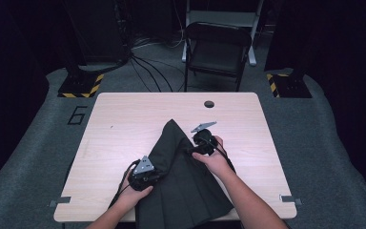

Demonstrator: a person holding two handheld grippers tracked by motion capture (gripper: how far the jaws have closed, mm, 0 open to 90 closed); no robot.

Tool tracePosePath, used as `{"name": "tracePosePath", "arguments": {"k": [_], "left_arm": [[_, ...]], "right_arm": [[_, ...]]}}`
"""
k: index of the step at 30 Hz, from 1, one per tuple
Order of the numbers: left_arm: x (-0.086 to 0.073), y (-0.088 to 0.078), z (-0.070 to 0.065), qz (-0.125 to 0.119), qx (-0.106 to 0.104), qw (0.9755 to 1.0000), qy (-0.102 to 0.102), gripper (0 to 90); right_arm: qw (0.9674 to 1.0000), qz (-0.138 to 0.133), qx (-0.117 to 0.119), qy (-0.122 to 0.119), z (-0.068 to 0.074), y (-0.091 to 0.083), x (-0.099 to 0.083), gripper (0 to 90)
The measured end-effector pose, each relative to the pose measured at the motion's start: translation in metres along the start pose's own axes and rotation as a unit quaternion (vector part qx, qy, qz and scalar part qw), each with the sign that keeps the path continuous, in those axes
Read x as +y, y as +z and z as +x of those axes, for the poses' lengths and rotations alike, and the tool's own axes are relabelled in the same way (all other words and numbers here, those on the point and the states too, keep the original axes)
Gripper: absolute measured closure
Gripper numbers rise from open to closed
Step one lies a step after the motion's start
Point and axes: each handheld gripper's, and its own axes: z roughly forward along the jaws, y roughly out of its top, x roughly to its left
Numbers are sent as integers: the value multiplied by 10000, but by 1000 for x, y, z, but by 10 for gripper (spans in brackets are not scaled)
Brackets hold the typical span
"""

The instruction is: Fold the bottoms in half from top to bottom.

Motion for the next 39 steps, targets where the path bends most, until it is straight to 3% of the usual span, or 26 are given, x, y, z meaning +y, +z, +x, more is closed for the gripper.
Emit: {"name": "tracePosePath", "arguments": {"k": [7, 14, 17, 21, 25, 32, 34, 39], "left_arm": [[-1, 0, 0, -15, -38, 10000, -36, 816], [-1, 0, 1, -56, -29, 10000, -74, 816], [-2, 0, 1, -40, -62, 9999, -86, 816], [-2, -1, 2, -26, -102, 9999, -105, 816], [-2, -1, 2, -26, -87, 9999, -51, 816], [-2, 0, 2, -29, -65, 10000, -22, 816], [-2, 0, 2, -25, -54, 10000, 5, 816], [-2, 0, 0, -23, -8, 10000, 91, 816]], "right_arm": [[9999, 86, 64, -82, -7, 17, 15, 295], [9995, 201, 222, -82, -15, 34, 11, 260], [9993, 166, 336, 26, -16, 38, 11, 259], [9988, 119, 471, -30, -19, 40, 11, 268], [9979, 99, 643, -67, -19, 38, 11, 368], [9977, -26, 625, -272, -11, 23, 14, 647], [9976, -77, 630, -264, -7, 19, 15, 697], [9963, -156, 632, -558, 1, 11, 15, 769]]}}
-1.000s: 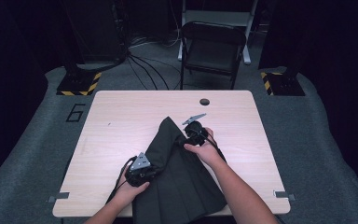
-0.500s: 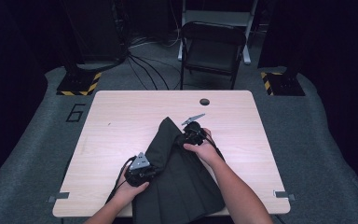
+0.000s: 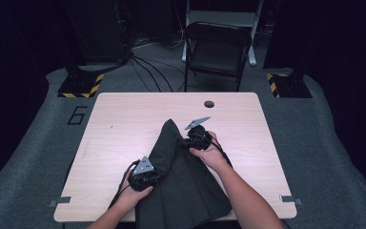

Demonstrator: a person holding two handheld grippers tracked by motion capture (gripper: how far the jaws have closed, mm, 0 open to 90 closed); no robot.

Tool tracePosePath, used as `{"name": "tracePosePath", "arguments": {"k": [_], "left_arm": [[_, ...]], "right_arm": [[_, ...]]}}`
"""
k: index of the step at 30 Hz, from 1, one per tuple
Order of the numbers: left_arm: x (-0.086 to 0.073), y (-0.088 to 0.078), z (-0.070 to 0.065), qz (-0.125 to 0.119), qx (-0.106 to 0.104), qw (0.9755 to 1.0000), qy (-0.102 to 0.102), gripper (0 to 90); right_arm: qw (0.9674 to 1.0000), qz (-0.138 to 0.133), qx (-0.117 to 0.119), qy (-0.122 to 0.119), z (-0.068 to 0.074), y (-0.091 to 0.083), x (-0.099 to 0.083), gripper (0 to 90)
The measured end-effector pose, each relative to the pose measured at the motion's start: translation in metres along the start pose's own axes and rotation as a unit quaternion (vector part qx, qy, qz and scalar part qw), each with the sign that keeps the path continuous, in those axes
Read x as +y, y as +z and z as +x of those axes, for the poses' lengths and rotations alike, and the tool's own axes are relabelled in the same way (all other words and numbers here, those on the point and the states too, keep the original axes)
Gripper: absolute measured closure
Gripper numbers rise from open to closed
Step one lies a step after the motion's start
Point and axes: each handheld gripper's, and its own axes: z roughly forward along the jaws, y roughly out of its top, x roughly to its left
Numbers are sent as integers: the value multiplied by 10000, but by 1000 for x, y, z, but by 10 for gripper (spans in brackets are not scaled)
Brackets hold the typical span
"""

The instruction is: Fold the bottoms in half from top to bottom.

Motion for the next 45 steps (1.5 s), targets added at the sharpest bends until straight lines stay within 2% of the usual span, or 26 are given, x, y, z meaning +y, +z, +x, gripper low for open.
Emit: {"name": "tracePosePath", "arguments": {"k": [7, 13, 19, 27, 31, 34, 36, 38, 40, 42, 43, 45], "left_arm": [[-1, 0, -2, -11, 24, 10000, 33, 815], [-1, 1, -2, -4, 19, 10000, 44, 816], [-1, 1, -2, 5, 26, 10000, 75, 816], [1, 2, 0, 45, -6, 9999, 134, 817], [2, 2, 0, 60, -50, 10000, 47, 812], [4, 1, 1, 167, -127, 9998, 70, 800], [6, 1, 0, 202, -109, 9997, 104, 769], [8, -1, -1, 268, -284, 9992, -5, 704], [11, -3, -1, 314, -363, 9988, -38, 637], [14, -6, -1, 368, -347, 9987, -59, 604], [15, -8, -2, 370, -333, 9987, -70, 585], [17, -13, -2, 393, -319, 9986, -125, 550]], "right_arm": [[9995, -161, 102, -252, 15, -11, -3, 778], [9987, -290, 161, -398, 27, -20, -15, 781], [9977, -395, 180, -521, 39, -21, -28, 783], [9958, -232, 189, -866, 55, -18, -46, 784], [9957, -202, 191, -881, 60, -16, -54, 785], [9960, -175, 221, -847, 60, -15, -60, 786], [9966, -187, 228, -771, 60, -14, -63, 786], [9963, -185, 190, -811, 61, -13, -65, 786], [9959, -198, 147, -875, 62, -12, -66, 786], [9959, -216, 133, -873, 62, -11, -68, 786], [9966, -227, 117, -787, 64, -10, -70, 786], [9954, -236, 109, -927, 63, -10, -71, 786]]}}
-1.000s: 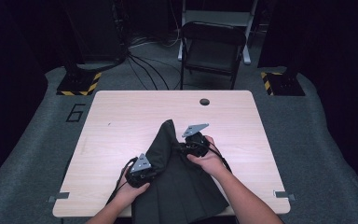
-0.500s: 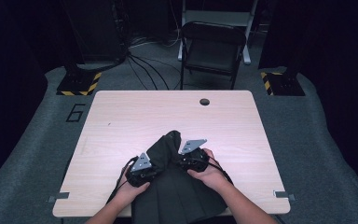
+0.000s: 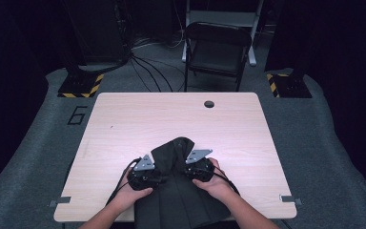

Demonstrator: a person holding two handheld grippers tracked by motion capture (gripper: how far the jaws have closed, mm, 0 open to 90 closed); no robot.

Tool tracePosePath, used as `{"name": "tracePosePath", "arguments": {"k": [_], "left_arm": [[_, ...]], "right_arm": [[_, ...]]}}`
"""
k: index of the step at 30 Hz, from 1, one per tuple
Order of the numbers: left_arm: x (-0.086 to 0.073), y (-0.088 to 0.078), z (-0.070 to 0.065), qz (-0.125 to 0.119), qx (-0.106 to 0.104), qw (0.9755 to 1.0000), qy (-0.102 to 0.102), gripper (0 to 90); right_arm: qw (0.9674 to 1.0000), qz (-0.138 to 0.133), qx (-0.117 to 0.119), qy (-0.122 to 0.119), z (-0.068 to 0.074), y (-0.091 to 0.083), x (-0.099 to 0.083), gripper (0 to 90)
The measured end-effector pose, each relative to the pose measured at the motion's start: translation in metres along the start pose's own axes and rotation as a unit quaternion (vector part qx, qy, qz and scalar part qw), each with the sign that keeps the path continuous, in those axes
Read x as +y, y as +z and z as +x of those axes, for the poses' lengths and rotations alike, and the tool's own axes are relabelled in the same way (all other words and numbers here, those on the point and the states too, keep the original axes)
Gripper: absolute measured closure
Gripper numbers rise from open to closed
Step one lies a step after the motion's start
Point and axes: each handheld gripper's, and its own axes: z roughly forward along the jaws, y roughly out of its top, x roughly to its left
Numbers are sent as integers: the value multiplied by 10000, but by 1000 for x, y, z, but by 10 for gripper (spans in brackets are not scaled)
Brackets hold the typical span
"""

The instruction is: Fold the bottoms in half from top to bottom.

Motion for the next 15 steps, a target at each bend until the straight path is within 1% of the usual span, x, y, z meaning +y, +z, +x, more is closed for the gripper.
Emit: {"name": "tracePosePath", "arguments": {"k": [1, 3, 4, 5, 6, 8, 10, 12, 14, 15], "left_arm": [[1, -3, 1, 6, 13, 10000, 53, 544], [2, -9, 3, -33, 63, 10000, -53, 532], [2, -12, 5, -17, 76, 9999, -74, 525], [3, -16, 7, -4, 75, 9999, -107, 517], [3, -18, 9, -56, 121, 9997, -193, 509], [5, -24, 13, -153, 189, 9993, -300, 495], [8, -29, 18, -237, 241, 9987, -387, 479], [13, -32, 22, -299, 328, 9978, -483, 462], [17, -34, 28, -307, 389, 9975, -502, 446], [19, -33, 30, -342, 419, 9968, -590, 440]], "right_arm": [[10000, -16, -52, 48, 2, 0, 0, 786], [9999, -31, -87, -43, 2, 1, -1, 787], [9999, -69, -103, -38, 3, 1, -2, 786], [10000, -41, -88, -12, 4, 1, -2, 786], [9999, -62, -101, -8, 4, 1, -3, 786], [9999, -94, -114, -22, 3, 1, -3, 786], [9999, -107, -92, 47, 4, 1, -4, 786], [9997, -162, -149, 112, 5, 1, -4, 786], [9999, -106, -107, 65, 4, 1, -4, 786], [9999, -108, -104, 73, 4, 1, -5, 786]]}}
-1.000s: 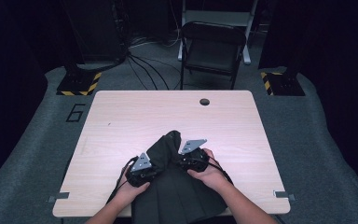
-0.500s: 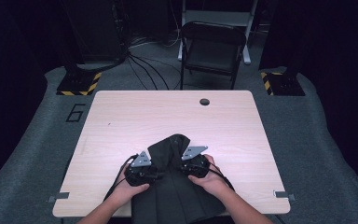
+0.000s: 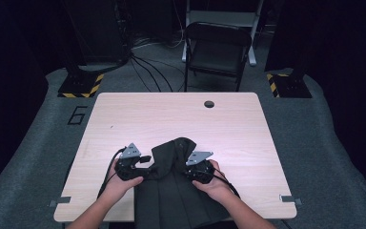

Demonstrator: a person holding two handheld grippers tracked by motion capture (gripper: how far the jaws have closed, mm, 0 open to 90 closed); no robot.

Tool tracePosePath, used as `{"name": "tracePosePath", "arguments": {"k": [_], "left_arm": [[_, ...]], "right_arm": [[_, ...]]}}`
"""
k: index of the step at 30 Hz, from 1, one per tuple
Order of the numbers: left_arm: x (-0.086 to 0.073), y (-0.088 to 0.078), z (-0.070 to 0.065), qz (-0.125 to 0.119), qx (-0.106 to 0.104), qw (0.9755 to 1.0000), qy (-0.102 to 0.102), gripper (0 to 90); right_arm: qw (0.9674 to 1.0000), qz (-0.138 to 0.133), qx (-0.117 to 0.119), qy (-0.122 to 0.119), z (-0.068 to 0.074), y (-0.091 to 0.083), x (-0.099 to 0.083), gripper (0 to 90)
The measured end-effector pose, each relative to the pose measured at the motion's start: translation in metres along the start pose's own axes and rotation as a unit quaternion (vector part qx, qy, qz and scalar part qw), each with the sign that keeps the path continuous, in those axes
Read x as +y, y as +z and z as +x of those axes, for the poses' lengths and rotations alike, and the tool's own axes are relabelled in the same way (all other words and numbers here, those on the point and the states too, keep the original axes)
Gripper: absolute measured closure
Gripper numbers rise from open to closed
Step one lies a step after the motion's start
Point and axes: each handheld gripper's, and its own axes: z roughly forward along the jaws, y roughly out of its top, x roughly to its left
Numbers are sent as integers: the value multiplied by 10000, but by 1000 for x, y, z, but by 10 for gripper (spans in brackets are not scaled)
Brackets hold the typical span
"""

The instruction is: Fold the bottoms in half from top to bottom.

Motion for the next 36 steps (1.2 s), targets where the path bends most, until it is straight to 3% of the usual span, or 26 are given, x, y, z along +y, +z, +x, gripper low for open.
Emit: {"name": "tracePosePath", "arguments": {"k": [2, 7, 12, 18, 20, 22, 29, 31, 36], "left_arm": [[4, 3, 5, -1, 62, 10000, -10, 419], [11, 14, 15, 21, 111, 9996, -255, 376], [20, 24, 21, -63, 243, 9994, -241, 332], [30, 33, 26, -146, 46, 9995, -290, 333], [31, 34, 25, -95, -108, 9995, -272, 398], [32, 33, 22, -83, 30, 10000, -43, 484], [37, 18, 19, 33, 99, 9999, 18, 799], [41, 12, 14, -26, 75, 9999, 138, 848], [51, -6, -2, -93, -137, 9989, 440, 867]], "right_arm": [[10000, -29, -32, 19, 0, 0, 0, 786], [10000, -73, -38, 38, 1, 0, -2, 786], [9999, -88, -65, 7, 2, 0, -2, 786], [9999, -120, -66, -51, 1, 0, -2, 786], [9999, -129, -69, -39, 1, 0, -3, 786], [9999, -133, -59, -67, 0, 0, -3, 786], [9999, -133, -68, 27, 2, 0, -4, 785], [9999, -135, -78, 35, 2, -1, -4, 785], [9998, -160, -134, 38, 2, -1, -4, 779]]}}
